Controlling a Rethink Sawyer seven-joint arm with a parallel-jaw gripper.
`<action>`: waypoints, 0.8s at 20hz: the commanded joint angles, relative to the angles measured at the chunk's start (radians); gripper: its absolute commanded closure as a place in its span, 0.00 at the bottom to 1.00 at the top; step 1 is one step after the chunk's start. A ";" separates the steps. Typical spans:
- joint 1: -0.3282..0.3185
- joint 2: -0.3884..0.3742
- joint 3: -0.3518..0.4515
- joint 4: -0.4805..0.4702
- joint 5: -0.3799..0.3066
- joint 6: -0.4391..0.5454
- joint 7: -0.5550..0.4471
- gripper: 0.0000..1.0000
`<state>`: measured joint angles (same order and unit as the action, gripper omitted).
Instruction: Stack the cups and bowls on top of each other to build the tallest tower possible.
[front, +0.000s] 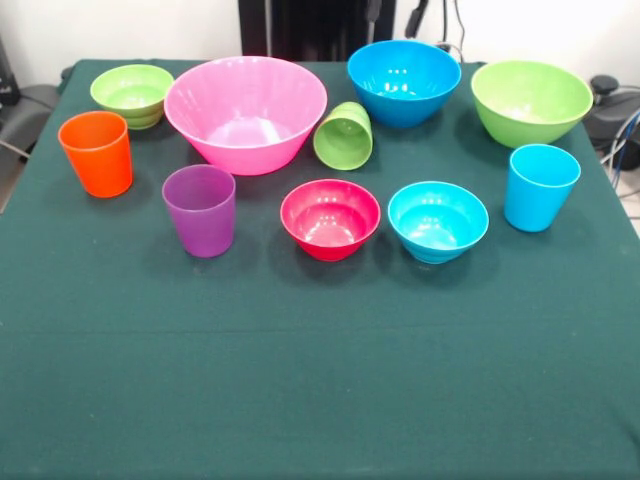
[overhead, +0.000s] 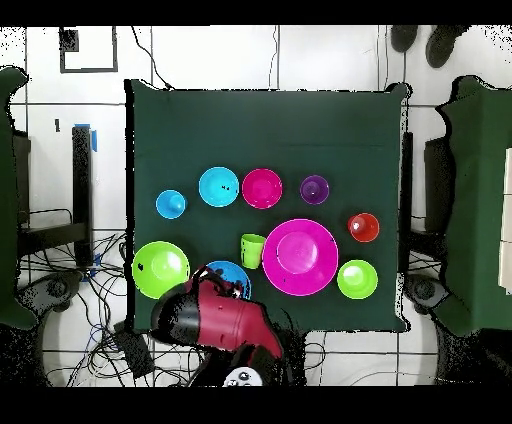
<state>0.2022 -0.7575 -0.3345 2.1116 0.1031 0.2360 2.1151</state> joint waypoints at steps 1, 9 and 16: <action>0.099 0.138 -0.008 -0.020 0.042 -0.023 0.231 0.00; 0.262 0.246 -0.154 -0.130 0.014 -0.063 0.224 0.00; 0.178 0.225 -0.050 -0.210 -0.001 -0.013 0.118 0.00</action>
<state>0.4365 -0.5589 -0.4763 2.0319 0.1062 0.1814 2.1675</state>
